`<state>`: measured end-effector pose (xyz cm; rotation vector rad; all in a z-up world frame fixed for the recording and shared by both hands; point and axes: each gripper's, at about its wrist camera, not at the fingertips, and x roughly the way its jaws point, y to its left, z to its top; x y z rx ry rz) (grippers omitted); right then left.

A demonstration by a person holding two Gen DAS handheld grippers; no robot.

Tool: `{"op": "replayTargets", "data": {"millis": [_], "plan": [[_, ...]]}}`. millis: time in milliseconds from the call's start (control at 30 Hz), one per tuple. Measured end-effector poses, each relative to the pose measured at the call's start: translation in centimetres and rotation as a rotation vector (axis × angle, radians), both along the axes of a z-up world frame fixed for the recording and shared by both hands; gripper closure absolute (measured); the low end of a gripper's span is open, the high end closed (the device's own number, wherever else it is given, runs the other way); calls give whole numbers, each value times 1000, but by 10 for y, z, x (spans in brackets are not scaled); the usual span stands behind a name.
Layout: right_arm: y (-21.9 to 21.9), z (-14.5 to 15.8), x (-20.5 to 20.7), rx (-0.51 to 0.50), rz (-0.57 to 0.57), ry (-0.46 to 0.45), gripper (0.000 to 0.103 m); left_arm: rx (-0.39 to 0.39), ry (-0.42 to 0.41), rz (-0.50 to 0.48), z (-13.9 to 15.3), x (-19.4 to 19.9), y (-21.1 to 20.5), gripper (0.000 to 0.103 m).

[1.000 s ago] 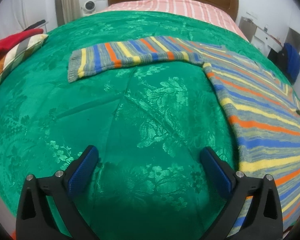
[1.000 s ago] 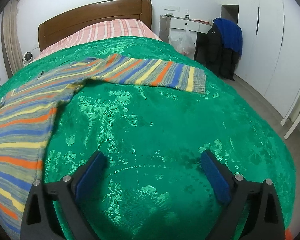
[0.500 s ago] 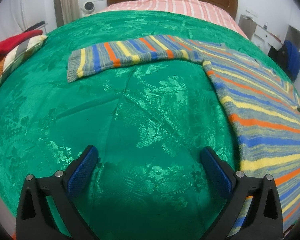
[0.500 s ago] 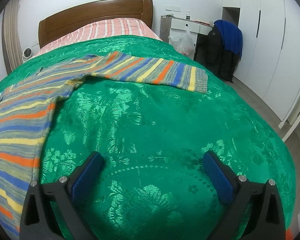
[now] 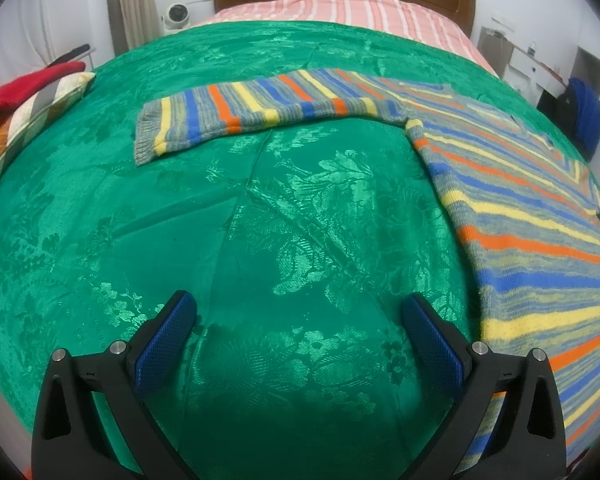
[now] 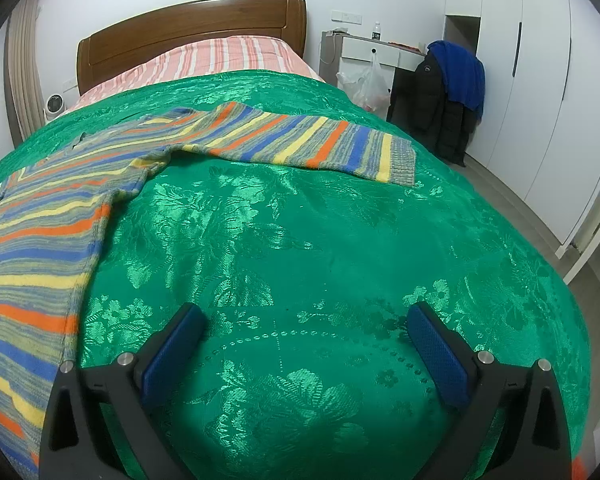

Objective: Fold small clothes

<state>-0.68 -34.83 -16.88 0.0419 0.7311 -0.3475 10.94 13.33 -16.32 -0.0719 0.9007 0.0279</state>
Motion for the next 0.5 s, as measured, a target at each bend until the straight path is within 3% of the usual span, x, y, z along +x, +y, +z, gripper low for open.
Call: {"op": "replayTargets", "data": {"millis": [500], "plan": [[0,0,0,-4,0,1,2,5,0,0,0,0,-1,0]]}}
